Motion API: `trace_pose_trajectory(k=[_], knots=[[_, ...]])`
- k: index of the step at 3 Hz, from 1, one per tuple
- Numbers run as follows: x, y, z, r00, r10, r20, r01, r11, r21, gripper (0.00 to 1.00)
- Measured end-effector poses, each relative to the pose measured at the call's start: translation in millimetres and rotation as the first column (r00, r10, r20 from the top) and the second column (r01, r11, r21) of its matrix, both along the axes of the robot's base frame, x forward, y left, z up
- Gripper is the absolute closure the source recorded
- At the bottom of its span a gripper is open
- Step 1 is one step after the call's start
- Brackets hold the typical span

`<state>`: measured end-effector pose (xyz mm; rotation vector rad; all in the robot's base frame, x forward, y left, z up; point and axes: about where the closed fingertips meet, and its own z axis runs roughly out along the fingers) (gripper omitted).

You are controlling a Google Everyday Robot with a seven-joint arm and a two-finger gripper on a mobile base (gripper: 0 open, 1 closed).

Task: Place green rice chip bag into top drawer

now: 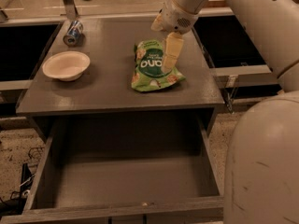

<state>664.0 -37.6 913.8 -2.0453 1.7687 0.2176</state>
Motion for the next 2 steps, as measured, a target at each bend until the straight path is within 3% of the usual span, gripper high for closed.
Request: trace_pose_trajectory(k=[2], knots=[[-11.9, -6.1, -37.8, 0.9979, -0.037, -0.054, 0.039, 0.999, 0.027, 0.0]])
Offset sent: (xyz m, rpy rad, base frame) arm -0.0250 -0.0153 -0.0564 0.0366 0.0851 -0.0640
